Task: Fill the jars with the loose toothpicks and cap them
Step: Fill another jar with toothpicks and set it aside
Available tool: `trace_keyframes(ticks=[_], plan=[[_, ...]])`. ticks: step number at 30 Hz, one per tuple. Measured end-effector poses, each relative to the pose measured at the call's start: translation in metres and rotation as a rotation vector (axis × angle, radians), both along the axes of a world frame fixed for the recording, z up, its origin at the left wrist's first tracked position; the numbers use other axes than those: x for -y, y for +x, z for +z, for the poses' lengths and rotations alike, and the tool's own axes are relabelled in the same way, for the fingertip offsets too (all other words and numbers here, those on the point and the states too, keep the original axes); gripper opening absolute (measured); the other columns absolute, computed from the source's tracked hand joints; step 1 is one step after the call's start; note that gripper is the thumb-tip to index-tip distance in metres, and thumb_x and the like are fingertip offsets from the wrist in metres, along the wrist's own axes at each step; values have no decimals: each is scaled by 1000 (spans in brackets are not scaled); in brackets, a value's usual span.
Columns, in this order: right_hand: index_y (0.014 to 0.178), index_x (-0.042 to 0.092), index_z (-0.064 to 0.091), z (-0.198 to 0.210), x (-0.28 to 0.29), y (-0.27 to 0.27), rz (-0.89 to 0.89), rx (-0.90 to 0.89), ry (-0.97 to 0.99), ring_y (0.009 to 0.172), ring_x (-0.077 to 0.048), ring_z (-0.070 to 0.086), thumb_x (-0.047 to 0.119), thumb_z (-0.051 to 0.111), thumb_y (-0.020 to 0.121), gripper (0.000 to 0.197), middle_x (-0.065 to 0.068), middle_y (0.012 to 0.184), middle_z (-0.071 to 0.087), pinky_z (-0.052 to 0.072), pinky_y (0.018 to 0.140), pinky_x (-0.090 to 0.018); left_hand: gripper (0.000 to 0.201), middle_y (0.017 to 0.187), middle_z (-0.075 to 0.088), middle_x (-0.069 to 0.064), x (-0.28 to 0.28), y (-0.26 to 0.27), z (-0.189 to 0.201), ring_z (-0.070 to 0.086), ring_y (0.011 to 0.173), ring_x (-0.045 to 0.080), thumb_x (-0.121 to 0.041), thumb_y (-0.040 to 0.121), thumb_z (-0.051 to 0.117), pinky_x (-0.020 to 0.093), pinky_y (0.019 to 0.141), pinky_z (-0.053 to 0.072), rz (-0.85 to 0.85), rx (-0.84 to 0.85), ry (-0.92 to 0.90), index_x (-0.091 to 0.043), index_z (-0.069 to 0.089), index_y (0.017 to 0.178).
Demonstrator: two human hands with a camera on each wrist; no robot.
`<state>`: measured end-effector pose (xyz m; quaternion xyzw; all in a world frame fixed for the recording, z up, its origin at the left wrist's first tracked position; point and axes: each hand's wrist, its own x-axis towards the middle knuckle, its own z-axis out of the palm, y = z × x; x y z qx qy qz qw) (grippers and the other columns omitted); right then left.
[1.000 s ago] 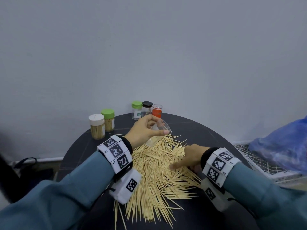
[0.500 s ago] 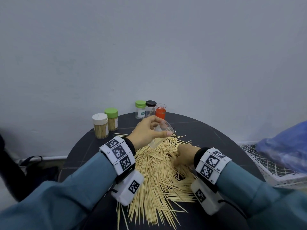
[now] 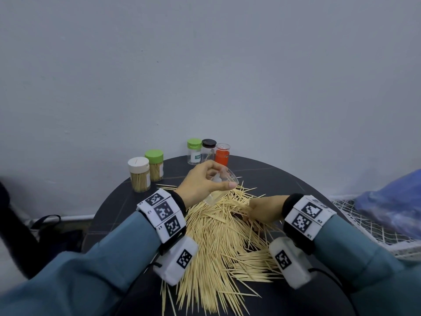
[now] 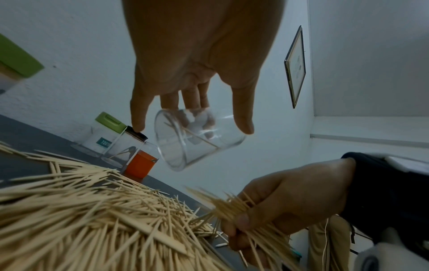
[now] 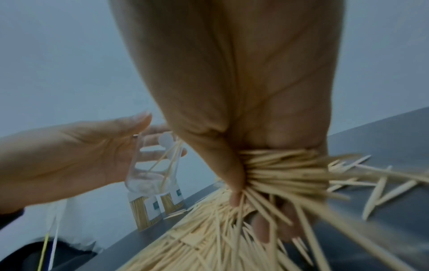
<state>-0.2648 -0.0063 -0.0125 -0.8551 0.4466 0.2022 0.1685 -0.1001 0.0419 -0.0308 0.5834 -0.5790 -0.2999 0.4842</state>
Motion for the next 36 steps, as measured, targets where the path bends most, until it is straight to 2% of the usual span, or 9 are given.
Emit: trace_keyframes(ticks=[2, 3, 7, 14, 18, 24, 29, 32, 36], plan=[[74, 17, 51, 0, 5, -2, -36, 111, 81, 57, -6, 44, 25, 33, 102, 33, 5, 69, 50, 36, 56, -18, 49, 116, 63, -4, 1, 0, -1, 53, 114, 11, -29, 71, 79, 25, 94, 39, 5, 11, 7, -14, 59, 113], [71, 16, 49, 0, 7, -3, -56, 180, 139, 55, -5, 46, 24, 33, 102, 36, 5, 68, 53, 37, 55, -17, 49, 115, 63, -4, 1, 0, -1, 54, 114, 11, -29, 71, 79, 26, 95, 40, 7, 13, 9, -14, 59, 113], [71, 12, 47, -6, 16, -2, -165, 496, 365, 42, 1, 51, 12, 30, 102, 35, 0, 65, 52, 41, 45, -13, 47, 110, 66, -3, 3, 2, -2, 57, 111, 10, -26, 72, 79, 29, 100, 41, 25, 2, 6, -13, 59, 112], [73, 9, 43, -18, 36, 10, -253, 964, 618, 42, -3, 43, 5, 28, 101, 33, 1, 58, 42, 45, 52, -17, 49, 115, 64, -2, 8, 10, -8, 57, 112, 12, -28, 71, 79, 29, 94, 47, 80, -52, 19, -14, 58, 113], [72, 12, 42, -19, 42, 16, -202, 1077, 603, 45, -3, 39, 8, 29, 102, 33, 2, 59, 40, 43, 53, -18, 46, 116, 62, -3, 10, 14, -11, 59, 108, 13, -31, 72, 79, 26, 86, 51, 112, -50, 26, -17, 58, 110], [85, 13, 43, -12, 49, 23, -306, 1348, 572, 50, -7, 39, 8, 28, 102, 23, 2, 62, 39, 35, 52, -19, 48, 115, 64, -3, 13, 17, -18, 58, 109, 10, -34, 68, 82, 30, 93, 49, 126, -18, 49, -19, 60, 108], [81, 14, 44, 6, 45, 32, -262, 1610, 511, 52, -7, 35, 8, 25, 102, 29, 4, 61, 38, 31, 55, -19, 57, 112, 66, -5, 12, 9, -18, 60, 105, 11, -40, 59, 80, 33, 97, 47, -10, -2, 82, -15, 62, 107], [84, 14, 45, 3, 41, 38, -244, 1687, 521, 56, -8, 37, 9, 25, 102, 27, 4, 64, 40, 33, 59, -20, 52, 109, 67, -6, 11, 4, -19, 59, 96, 2, -33, 66, 82, 26, 93, 44, -48, -14, 84, -12, 61, 109], [91, 14, 46, -11, 32, 42, -237, 1678, 467, 60, -9, 49, 12, 27, 102, 22, 1, 70, 46, 45, 61, -19, 65, 110, 68, -1, 12, 4, -20, 62, 105, 16, -51, 55, 84, 37, 97, 48, -25, -102, 94, -20, 61, 108]])
